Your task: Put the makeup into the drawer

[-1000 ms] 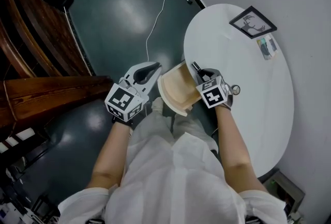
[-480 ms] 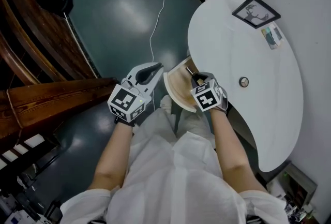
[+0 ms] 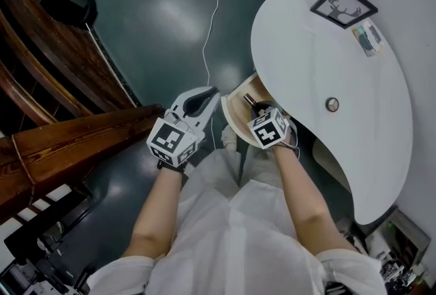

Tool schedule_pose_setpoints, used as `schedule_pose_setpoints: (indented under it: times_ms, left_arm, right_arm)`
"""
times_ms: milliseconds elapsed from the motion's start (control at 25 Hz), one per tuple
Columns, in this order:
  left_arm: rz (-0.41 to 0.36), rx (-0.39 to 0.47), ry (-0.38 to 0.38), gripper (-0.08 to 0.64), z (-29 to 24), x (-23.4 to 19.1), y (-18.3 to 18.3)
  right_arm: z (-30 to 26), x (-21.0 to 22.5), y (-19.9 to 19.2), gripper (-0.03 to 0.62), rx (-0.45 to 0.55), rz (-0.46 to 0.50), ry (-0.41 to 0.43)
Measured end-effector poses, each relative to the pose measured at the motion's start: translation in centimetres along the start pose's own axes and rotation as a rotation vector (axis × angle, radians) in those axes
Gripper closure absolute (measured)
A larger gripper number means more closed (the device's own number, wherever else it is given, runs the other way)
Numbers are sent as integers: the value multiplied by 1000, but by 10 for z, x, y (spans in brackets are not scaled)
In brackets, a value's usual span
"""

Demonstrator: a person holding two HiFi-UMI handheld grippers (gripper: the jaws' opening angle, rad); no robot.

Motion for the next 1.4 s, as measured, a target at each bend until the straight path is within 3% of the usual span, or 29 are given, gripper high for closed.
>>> schedule_pose_setpoints:
  times_ms: [480, 760, 1040, 1400]
  left_arm:
    - [16, -31, 19, 538, -15, -20, -17]
    - [31, -39, 15, 538, -27, -28, -29]
    - [42, -49, 7, 540, -37, -32, -37]
    - [51, -36, 10, 538, -36, -37, -41]
  right_arm:
    - [-83, 2, -37, 508, -51, 7, 64]
    - [-121, 20, -49, 508, -71, 61, 40]
    - [-146, 29, -71, 508, -153, 27, 26]
    - [-157, 30, -75, 508, -155, 34, 19]
Point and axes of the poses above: the fingertips, and each gripper's own axes: z backward along the fingers, x to its right, y out of its top, the point moved 4 cm from there along z, backward along the fingers, and after that the axes turned 11 degrees about z, right-handed, at the moved point
